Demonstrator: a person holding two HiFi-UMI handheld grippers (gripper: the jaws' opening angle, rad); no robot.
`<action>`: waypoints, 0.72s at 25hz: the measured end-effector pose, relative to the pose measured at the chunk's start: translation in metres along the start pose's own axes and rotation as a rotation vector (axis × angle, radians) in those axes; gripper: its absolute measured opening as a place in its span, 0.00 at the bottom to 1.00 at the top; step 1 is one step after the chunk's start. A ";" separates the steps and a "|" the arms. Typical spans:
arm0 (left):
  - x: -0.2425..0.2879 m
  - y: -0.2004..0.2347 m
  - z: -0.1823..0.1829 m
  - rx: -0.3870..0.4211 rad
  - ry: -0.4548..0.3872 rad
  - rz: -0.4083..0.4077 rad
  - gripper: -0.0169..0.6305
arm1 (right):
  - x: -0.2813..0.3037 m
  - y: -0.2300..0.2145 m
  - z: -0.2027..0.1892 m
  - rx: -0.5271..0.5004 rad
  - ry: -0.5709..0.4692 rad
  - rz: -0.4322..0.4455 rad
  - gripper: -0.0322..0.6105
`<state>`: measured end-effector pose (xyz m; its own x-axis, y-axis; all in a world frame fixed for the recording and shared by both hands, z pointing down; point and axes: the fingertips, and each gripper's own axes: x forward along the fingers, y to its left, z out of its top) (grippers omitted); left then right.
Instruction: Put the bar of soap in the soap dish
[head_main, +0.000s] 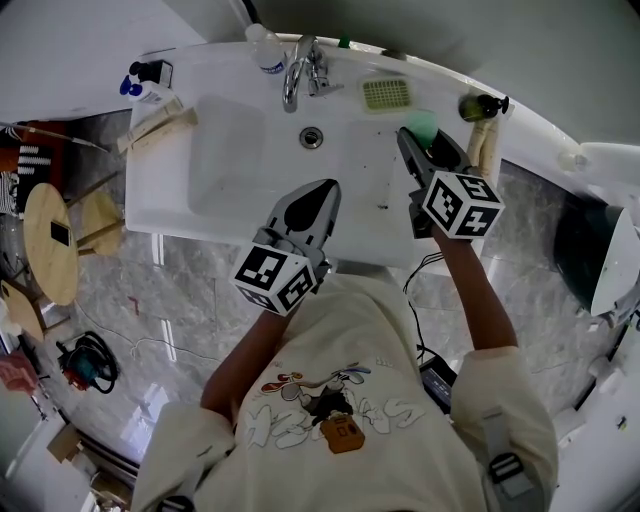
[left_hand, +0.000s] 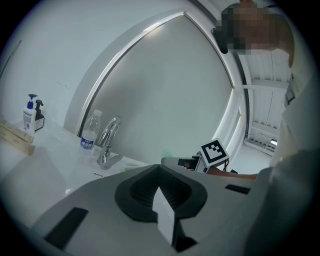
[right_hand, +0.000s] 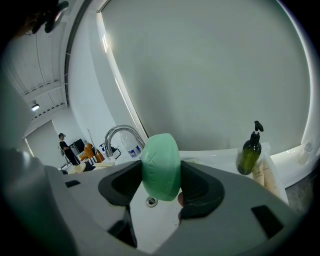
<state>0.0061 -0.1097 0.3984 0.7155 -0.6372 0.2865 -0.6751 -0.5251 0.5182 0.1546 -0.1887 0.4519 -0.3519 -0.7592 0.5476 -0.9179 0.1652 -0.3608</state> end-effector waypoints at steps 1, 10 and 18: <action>0.001 0.000 0.000 -0.001 0.001 0.000 0.04 | 0.002 -0.001 0.000 0.001 0.003 -0.001 0.42; 0.011 0.011 0.000 0.004 0.018 0.006 0.04 | 0.025 -0.011 -0.002 -0.001 0.034 -0.015 0.42; 0.018 0.024 -0.005 0.012 0.036 0.022 0.04 | 0.046 -0.020 -0.005 -0.002 0.065 -0.026 0.42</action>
<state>0.0033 -0.1309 0.4196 0.7060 -0.6280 0.3273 -0.6930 -0.5175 0.5020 0.1561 -0.2240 0.4886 -0.3386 -0.7206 0.6051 -0.9274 0.1468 -0.3442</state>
